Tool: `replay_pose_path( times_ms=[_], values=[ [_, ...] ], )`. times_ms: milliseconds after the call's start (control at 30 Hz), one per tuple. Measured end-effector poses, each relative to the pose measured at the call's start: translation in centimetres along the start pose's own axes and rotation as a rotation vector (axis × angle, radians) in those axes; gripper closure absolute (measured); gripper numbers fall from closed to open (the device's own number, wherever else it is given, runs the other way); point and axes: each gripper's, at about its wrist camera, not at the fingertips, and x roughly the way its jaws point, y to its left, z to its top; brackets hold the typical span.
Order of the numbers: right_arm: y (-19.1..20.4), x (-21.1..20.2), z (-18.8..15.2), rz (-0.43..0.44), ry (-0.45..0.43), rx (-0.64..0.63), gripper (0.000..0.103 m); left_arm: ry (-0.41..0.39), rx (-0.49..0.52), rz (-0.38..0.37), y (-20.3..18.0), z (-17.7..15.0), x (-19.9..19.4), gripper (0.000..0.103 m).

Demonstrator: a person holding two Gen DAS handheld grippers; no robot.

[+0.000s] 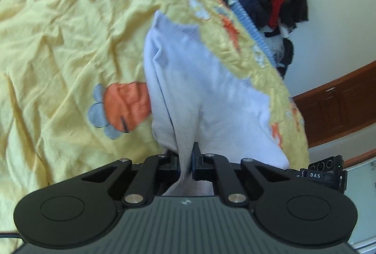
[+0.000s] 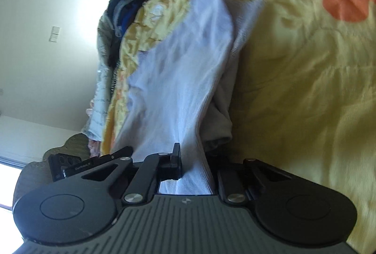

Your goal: Fold small clothes

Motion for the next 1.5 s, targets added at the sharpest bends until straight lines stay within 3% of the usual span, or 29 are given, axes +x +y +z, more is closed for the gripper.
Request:
replay_pose_path(
  times_ms=[200, 400, 500, 567, 633, 700, 733, 767, 833, 900, 967, 1067, 1100, 1167, 1233, 1300, 1367, 1400, 1467, 1500],
  values=[
    [0.7, -3.5, -2.6, 0.002, 0.009, -0.012, 0.089, 0.018, 0.025, -0.039, -1.1, -4.3, -3.3, 0.096],
    [-1.8, -4.5, -9.1, -0.006, 0.039, 0.054, 0.089, 0.073, -0.079, 0.03, 2.7, -10.0, -2.9, 0.097],
    [-3.4, -4.6, -9.8, -0.025, -0.01, 0.09, 0.082, 0.001, -0.066, 0.038, 2.5, -10.6, -3.8, 0.096],
    [-3.7, -5.3, -9.5, -0.03, -0.034, 0.123, 0.071, -0.076, 0.005, 0.106, 0.9, -10.8, -5.5, 0.095],
    [-2.8, -7.2, -9.0, -0.049, -0.093, 0.08, 0.067, -0.18, 0.126, 0.205, -1.9, -11.1, -7.3, 0.095],
    [-1.4, -9.4, -8.3, -0.097, -0.209, -0.005, 0.061, -0.302, 0.28, 0.304, -5.3, -11.9, -8.7, 0.087],
    [-0.6, -10.2, -7.8, -0.122, -0.261, -0.046, 0.059, -0.354, 0.354, 0.335, -7.0, -12.4, -8.7, 0.067],
    [0.0, -10.7, -6.9, -0.142, -0.313, -0.075, 0.058, -0.403, 0.432, 0.343, -8.7, -12.9, -8.1, 0.033],
    [0.9, -10.6, -4.9, -0.092, -0.35, -0.078, 0.056, -0.46, 0.588, 0.325, -11.4, -14.1, -5.7, 0.002],
    [1.6, -8.6, -2.6, -0.015, -0.304, -0.089, 0.037, -0.464, 0.746, 0.383, -13.7, -15.0, -1.1, 0.002],
    [2.0, -5.5, -0.4, -0.052, -0.276, -0.101, 0.037, -0.387, 0.837, 0.469, -15.0, -15.3, 3.4, 0.004],
    [1.0, -1.8, 1.7, -0.213, -0.228, -0.106, 0.041, -0.225, 0.769, 0.454, -13.3, -14.8, 7.1, 0.004],
    [0.3, -1.0, 2.1, -0.212, -0.214, -0.094, 0.053, -0.197, 0.714, 0.429, -12.2, -14.5, 7.4, 0.003],
    [-0.9, -0.9, 2.7, -0.18, -0.233, -0.059, 0.059, -0.226, 0.677, 0.393, -10.9, -14.2, 7.0, 0.001],
    [-1.9, -1.0, 3.5, -0.13, -0.231, 0.023, 0.06, -0.23, 0.668, 0.399, -10.8, -14.0, 7.2, 0.0],
    [-1.9, -1.2, 3.5, -0.14, -0.22, 0.061, 0.061, -0.224, 0.663, 0.41, -11.2, -14.1, 7.2, 0.0],
    [0.2, -1.5, 3.0, -0.199, -0.256, 0.015, 0.057, -0.218, 0.633, 0.426, -11.5, -13.9, 6.5, 0.002],
    [1.9, -1.5, 2.5, -0.187, -0.271, -0.049, 0.055, -0.221, 0.616, 0.433, -11.7, -13.7, 6.0, 0.002],
    [4.9, -0.4, 2.1, -0.091, -0.228, -0.123, 0.052, -0.219, 0.592, 0.442, -11.7, -13.3, 5.1, 0.001],
    [6.2, 0.7, 2.0, -0.043, -0.187, -0.137, 0.046, -0.212, 0.584, 0.452, -11.6, -13.3, 4.9, 0.001]
  ],
)
